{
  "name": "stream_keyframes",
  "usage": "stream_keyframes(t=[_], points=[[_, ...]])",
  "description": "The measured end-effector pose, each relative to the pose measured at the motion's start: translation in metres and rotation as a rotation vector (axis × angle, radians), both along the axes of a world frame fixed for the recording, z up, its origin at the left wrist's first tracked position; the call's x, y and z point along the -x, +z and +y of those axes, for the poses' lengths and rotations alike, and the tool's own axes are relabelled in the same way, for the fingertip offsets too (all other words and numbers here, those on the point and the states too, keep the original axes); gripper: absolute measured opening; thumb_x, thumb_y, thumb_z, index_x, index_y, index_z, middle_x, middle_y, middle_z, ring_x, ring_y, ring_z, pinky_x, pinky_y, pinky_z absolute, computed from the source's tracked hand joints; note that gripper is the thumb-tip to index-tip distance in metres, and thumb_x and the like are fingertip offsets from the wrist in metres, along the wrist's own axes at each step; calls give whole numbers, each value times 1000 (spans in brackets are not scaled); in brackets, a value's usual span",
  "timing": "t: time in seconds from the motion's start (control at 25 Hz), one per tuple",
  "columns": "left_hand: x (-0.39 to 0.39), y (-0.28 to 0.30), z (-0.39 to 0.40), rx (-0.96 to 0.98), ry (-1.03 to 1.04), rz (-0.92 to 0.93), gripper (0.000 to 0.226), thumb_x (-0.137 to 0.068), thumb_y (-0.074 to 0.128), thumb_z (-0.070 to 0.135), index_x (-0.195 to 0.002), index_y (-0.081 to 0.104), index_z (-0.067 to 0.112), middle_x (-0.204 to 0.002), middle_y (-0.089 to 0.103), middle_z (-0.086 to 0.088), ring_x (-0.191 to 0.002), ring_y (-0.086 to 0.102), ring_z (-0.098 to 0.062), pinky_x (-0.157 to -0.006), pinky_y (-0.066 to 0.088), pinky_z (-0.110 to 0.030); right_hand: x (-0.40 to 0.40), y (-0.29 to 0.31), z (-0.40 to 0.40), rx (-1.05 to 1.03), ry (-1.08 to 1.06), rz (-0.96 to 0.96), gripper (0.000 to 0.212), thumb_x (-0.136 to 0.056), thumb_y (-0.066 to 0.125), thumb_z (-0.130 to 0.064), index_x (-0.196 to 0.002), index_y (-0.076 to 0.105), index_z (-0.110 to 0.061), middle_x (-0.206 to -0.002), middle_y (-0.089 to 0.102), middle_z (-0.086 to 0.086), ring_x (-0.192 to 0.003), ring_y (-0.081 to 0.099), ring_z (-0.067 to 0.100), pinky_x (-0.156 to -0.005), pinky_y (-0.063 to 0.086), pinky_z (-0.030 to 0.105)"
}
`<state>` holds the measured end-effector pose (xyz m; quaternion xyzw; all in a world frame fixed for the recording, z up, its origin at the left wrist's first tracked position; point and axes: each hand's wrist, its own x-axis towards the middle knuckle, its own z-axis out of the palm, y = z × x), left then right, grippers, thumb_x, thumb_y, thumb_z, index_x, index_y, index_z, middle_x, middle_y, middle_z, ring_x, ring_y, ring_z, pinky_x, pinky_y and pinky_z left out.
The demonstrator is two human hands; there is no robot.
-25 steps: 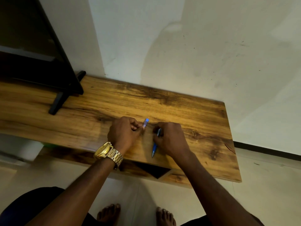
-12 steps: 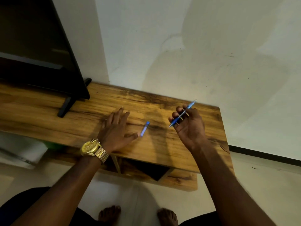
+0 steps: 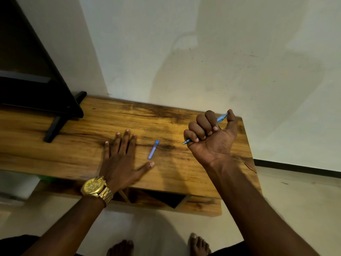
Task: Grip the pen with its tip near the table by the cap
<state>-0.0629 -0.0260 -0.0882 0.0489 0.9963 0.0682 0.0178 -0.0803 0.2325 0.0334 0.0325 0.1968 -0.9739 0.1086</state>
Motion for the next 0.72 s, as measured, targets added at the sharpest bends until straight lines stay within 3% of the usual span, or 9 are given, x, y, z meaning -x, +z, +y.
stream_keyframes(t=[0.2,0.28,0.36,0.52,0.72], points=[[-1,2,2,-21,-6,14,130,-76,13,103,-175,8,19,-185,-5,-5,-172,-2,-29,-135,7,-65,4,13,2,-103,-12,23,56,-102,33,-60,-59,25,-25,-54,15,-7,-47,9,12,-49,11,25],[-1,4,3,-21,-7,-1,130,-75,14,104,-175,5,20,-185,-9,-4,-172,-5,-28,-135,6,-65,2,17,-1,-124,8,52,61,-103,35,-66,-59,24,-24,-55,15,-8,-47,9,11,-49,10,25],[-1,7,5,-10,-2,-23,131,-74,11,104,-175,0,22,-184,-14,-3,-172,-9,-27,-136,4,-64,-1,17,-3,-114,18,52,67,-101,38,-73,-58,23,-24,-54,14,-7,-47,8,11,-49,9,25],[1,8,6,-30,0,-27,131,-75,14,103,-175,1,20,-184,-14,-3,-172,-10,-26,-136,4,-64,2,14,3,-101,-25,28,63,-105,34,-63,-56,25,-24,-54,14,-7,-47,9,12,-50,11,25],[1,3,4,-7,-5,-2,130,-77,12,103,-175,2,20,-185,-11,-3,-172,-8,-26,-136,6,-64,2,12,3,-80,-16,34,63,-103,33,-67,-57,26,-24,-55,15,-7,-47,10,12,-50,11,24]])
